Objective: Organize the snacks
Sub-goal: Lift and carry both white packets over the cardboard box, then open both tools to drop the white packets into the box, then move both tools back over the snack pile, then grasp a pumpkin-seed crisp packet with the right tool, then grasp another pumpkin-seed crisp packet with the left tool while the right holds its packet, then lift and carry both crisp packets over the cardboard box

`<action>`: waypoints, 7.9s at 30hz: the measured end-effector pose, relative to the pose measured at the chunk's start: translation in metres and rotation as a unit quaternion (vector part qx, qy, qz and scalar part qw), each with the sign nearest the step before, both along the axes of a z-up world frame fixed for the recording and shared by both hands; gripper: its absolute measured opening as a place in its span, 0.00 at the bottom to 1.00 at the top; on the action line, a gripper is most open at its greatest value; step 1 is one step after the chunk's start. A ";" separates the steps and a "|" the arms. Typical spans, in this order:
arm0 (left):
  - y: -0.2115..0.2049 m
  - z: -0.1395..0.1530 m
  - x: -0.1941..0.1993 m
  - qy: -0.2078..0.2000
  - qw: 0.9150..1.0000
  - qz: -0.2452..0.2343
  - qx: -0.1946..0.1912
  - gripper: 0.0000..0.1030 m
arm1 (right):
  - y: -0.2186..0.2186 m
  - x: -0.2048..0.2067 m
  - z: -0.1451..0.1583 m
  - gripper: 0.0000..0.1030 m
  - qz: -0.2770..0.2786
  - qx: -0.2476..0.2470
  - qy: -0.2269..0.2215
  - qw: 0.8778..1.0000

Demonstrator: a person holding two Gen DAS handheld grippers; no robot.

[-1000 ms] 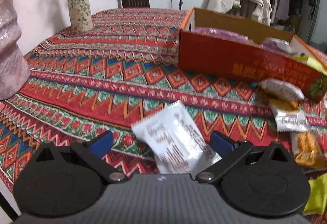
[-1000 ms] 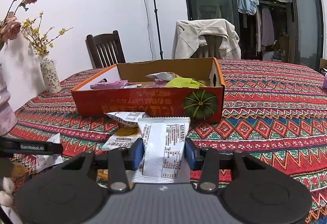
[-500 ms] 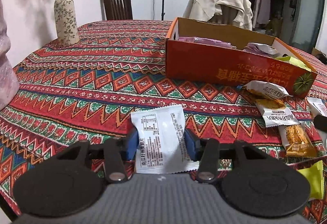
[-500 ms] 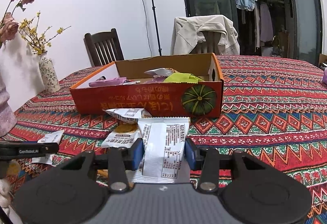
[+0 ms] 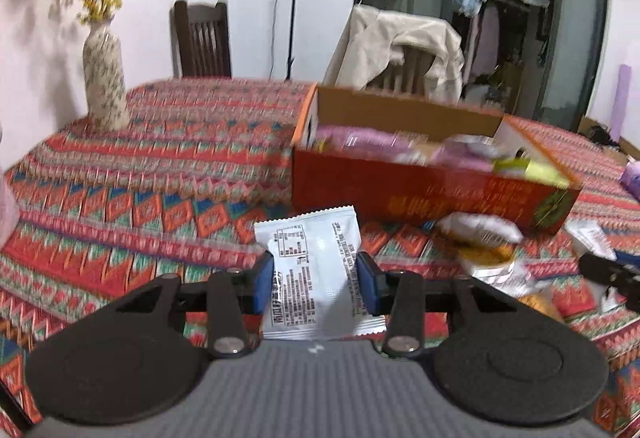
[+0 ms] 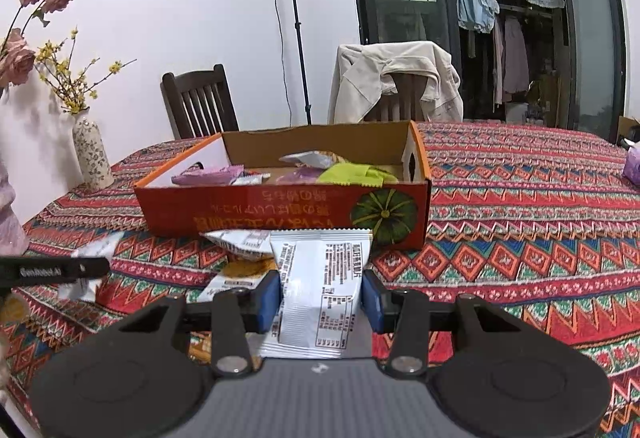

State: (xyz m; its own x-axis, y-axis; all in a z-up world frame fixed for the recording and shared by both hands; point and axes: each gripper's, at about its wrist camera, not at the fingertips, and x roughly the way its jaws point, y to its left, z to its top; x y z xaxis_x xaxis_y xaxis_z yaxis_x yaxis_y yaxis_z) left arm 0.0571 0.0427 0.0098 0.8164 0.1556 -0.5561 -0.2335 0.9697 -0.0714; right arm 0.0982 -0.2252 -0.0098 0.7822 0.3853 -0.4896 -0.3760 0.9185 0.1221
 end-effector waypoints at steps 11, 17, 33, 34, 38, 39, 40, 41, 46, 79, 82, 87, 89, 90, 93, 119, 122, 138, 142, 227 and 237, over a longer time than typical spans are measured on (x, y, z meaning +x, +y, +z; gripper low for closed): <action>-0.014 0.052 0.041 -0.062 0.998 -0.033 0.006 0.42 | 0.007 0.027 0.044 0.41 -0.007 0.027 -0.045 0.999; -0.022 0.071 0.070 -0.089 0.995 -0.031 0.009 0.42 | 0.018 0.054 0.062 0.41 -0.016 0.028 -0.069 0.997; -0.019 0.074 0.166 -0.101 0.995 0.003 -0.008 0.42 | 0.051 0.154 0.059 0.41 -0.052 0.039 -0.049 0.997; -0.019 0.071 0.172 -0.102 0.995 0.006 -0.005 0.42 | 0.053 0.158 0.052 0.41 -0.054 0.043 -0.044 0.997; -0.011 0.050 0.186 -0.103 0.995 0.008 -0.013 0.42 | 0.056 0.169 0.033 0.41 -0.049 0.053 -0.042 0.997; -0.008 0.044 0.187 -0.106 0.994 0.008 -0.018 0.42 | 0.056 0.170 0.029 0.41 -0.046 0.057 -0.046 0.996; -0.006 0.037 0.189 -0.106 0.994 0.009 -0.023 0.42 | 0.056 0.172 0.026 0.41 -0.043 0.060 -0.050 0.996; -0.004 0.032 0.192 -0.101 0.995 0.009 -0.023 0.42 | 0.057 0.173 0.022 0.41 -0.041 0.059 -0.054 0.996; 0.000 0.018 0.201 -0.079 0.997 -0.001 -0.023 0.42 | 0.063 0.179 0.012 0.41 -0.039 0.043 -0.047 0.997; -0.006 0.055 0.148 -0.110 0.993 0.015 -0.040 1.00 | 0.036 0.142 0.037 1.00 -0.086 0.044 -0.058 0.994; -0.008 0.064 0.133 -0.107 0.993 0.002 -0.039 1.00 | 0.028 0.125 0.051 1.00 -0.075 0.048 -0.065 0.994; -0.008 0.066 0.101 -0.108 0.994 -0.009 -0.024 1.00 | 0.014 0.093 0.058 1.00 -0.058 0.031 -0.071 0.995; -0.006 0.064 0.088 -0.108 0.994 -0.012 -0.022 1.00 | 0.008 0.082 0.055 1.00 -0.052 0.027 -0.060 0.996; -0.005 0.063 0.082 -0.108 0.994 -0.014 -0.019 1.00 | 0.006 0.077 0.053 1.00 -0.051 0.025 -0.056 0.997; -0.002 0.056 0.066 -0.103 0.994 -0.016 -0.014 1.00 | 0.000 0.062 0.044 1.00 -0.047 0.020 -0.041 0.998; 0.023 -0.008 0.010 -0.002 0.999 -0.018 -0.040 1.00 | 0.022 0.013 -0.017 1.00 0.010 -0.016 0.052 0.998; 0.023 -0.009 0.010 0.001 0.999 -0.018 -0.040 1.00 | 0.034 0.015 -0.019 1.00 0.023 -0.022 0.059 0.998; 0.022 -0.016 0.011 0.012 0.998 -0.021 -0.051 1.00 | 0.059 0.010 -0.034 0.59 0.027 -0.076 0.070 0.994; 0.021 -0.016 0.012 0.013 0.998 -0.022 -0.050 1.00 | 0.055 0.008 -0.034 0.51 0.026 -0.075 0.068 0.995; -0.087 -0.037 0.090 0.102 0.990 -0.097 -0.011 0.47 | -0.043 0.020 -0.028 0.48 -0.067 0.019 0.033 0.997; -0.072 -0.015 0.058 0.047 0.993 -0.104 -0.013 0.47 | -0.034 0.019 -0.027 0.48 -0.059 0.013 0.031 0.998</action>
State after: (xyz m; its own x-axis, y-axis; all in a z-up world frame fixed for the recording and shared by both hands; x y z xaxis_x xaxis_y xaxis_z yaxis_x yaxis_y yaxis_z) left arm 0.1149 -0.0290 -0.0056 0.7740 -0.0269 -0.6326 -0.0348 0.9958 -0.0850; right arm 0.1171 -0.2593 -0.0364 0.7918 0.3053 -0.5289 -0.2558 0.9523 0.1667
